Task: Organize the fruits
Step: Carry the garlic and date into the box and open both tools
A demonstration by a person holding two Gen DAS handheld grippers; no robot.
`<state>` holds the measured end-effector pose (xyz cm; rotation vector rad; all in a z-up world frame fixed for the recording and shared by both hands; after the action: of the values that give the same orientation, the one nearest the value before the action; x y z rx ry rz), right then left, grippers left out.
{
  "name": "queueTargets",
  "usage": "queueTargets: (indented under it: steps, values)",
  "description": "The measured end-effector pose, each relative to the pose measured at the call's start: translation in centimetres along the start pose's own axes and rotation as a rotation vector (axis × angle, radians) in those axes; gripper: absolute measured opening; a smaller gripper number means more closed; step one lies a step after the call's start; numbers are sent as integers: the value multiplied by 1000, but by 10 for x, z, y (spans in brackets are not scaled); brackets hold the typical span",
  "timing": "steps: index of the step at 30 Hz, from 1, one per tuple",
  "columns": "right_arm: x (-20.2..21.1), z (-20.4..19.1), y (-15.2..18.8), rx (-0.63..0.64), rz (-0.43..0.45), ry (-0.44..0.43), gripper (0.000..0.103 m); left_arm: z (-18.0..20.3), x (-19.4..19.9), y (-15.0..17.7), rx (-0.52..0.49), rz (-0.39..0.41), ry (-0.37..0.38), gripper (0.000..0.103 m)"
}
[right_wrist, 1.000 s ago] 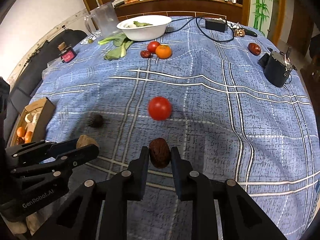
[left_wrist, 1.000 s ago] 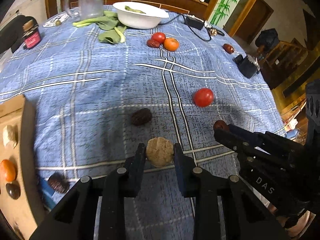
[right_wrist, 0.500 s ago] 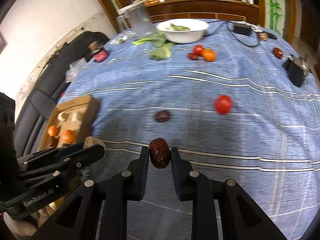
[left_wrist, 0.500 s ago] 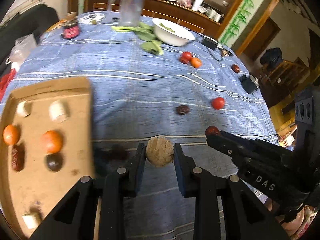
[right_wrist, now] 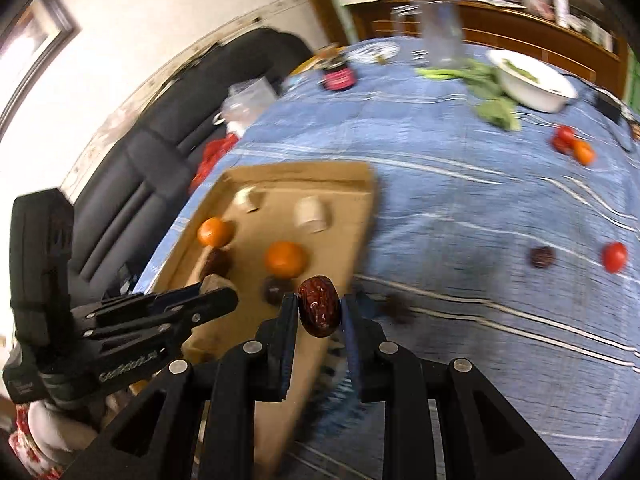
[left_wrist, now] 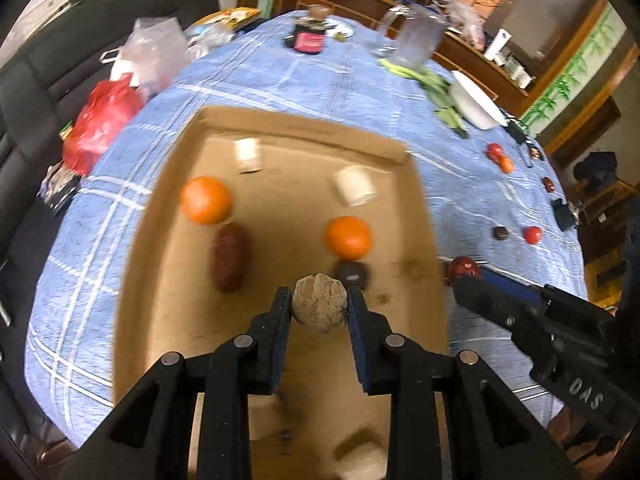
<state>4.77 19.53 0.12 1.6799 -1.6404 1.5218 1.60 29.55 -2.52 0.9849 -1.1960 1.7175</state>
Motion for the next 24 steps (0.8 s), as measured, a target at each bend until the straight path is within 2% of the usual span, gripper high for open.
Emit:
queueTargets:
  steps: [7, 15, 24]
  values:
    - [-40, -38, 12, 72, -63, 12, 25, -27, -15, 9, -8, -62, -14, 27]
    - [-68, -43, 23, 69, -116, 44, 25, -40, -22, 6, -19, -79, -13, 27]
    - [-79, -42, 22, 79, -122, 72, 25, -40, -22, 3, -12, -89, 7, 28]
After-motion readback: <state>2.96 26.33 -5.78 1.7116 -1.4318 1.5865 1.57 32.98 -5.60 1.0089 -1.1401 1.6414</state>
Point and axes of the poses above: each gripper's, at about its wrist camera, not at the fingertips, and x roughly against the way its jaws point, z to its right, y to its underside, the point moved 10 cm from there along -x, roughly the way its jaws point, and after that the axes turned 5 degrees about -z, right-handed, at the moved point
